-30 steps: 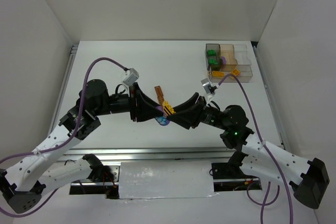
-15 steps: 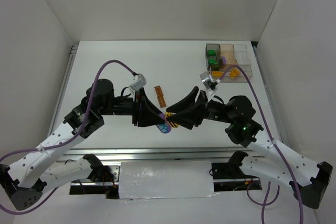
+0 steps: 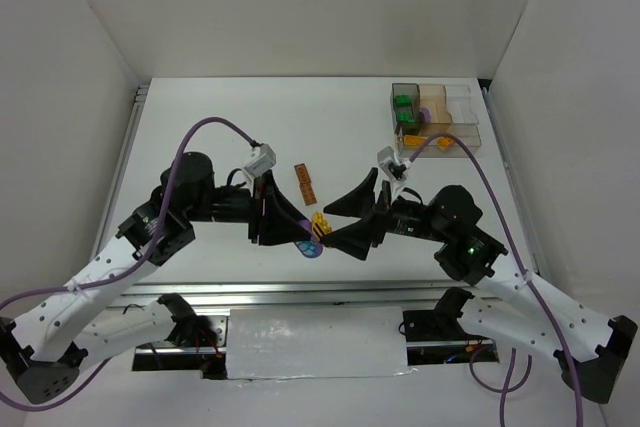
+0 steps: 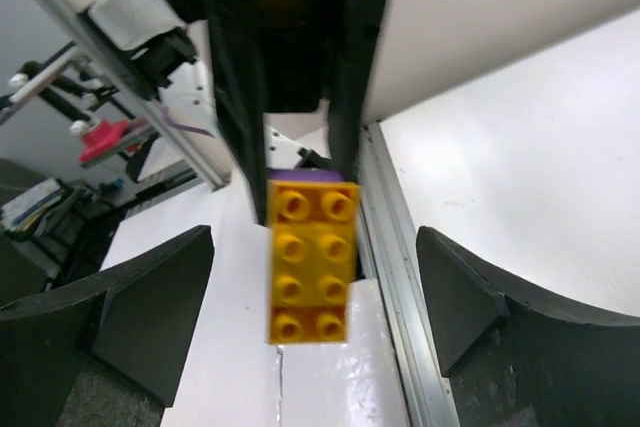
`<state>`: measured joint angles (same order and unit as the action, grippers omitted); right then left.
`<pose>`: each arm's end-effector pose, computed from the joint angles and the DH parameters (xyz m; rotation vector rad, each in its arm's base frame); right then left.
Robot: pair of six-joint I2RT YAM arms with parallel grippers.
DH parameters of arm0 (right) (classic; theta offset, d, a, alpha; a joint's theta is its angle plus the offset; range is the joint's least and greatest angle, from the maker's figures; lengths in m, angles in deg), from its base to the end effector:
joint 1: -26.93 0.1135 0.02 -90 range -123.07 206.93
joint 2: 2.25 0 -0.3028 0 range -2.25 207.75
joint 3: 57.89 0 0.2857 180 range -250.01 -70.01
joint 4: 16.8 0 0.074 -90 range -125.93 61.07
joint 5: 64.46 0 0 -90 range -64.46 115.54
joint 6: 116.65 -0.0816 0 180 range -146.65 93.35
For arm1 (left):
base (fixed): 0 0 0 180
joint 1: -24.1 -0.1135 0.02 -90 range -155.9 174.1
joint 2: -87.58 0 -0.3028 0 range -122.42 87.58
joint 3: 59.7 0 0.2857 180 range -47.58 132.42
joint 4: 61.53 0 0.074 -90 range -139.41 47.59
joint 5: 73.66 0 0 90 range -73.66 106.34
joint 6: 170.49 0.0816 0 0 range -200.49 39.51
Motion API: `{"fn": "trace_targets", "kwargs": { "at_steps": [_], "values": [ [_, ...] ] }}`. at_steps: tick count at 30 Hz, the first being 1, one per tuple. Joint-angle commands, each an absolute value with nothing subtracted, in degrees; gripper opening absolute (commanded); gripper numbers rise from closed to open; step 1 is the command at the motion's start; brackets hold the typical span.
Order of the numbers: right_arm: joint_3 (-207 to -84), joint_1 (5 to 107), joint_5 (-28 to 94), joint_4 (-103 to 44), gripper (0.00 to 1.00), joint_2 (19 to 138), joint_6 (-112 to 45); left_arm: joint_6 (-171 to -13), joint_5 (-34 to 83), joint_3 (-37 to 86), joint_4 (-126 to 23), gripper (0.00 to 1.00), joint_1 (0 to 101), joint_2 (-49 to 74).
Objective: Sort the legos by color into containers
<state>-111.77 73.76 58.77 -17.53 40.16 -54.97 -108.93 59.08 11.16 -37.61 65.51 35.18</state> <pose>0.1153 0.1883 0.4010 -0.7723 1.3892 1.4547 0.1430 -0.2000 0.4311 0.8287 1.6944 -1.4949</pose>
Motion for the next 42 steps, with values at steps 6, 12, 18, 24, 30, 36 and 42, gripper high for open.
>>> {"fn": "trace_targets", "kwargs": {
  "at_steps": [6, 12, 18, 24, 30, 36, 42],
  "values": [
    [-110.89, 73.78, 60.5, -17.69, 0.69, 40.9, -53.89, -107.12, 61.6, 12.54, -41.58, 0.0, 65.5, 36.87],
    [-110.88, 73.78, 63.59, -15.04, 0.13, 41.08, -54.95, -107.3, 62.3, 12.02, -42.2, 0.0, 65.5, 36.6],
    [-109.31, 71.86, 65.97, -13.03, 0.0, 39.85, -54.69, -105.02, 61.51, 12.54, -39.92, 0.0, 65.5, 37.39],
    [-105.52, 57.88, 78.17, -1.78, 0.0, 38.97, -65.23, -102.38, 62.3, 12.8, -36.75, 0.0, 65.5, 38.1],
    [-107.62, 51.81, 78.64, -4.73, 0.0, 41.51, -63.93, -101.15, 59.95, 12.89, -34.29, 0.0, 65.41, 38.45],
    [-121.23, 43.83, 15.49, -42.86, 0.0, 53.84, -59.85, -102.72, 37.95, 17.1, -23.58, 0.0, 65.41, 38.98],
    [-131.7, 24.04, 2.36, -50.55, 0.0, 74.45, -73.21, -105.54, 25.92, 19.57, -14.34, 0.0, 65.32, 38.09]
  ]
}}
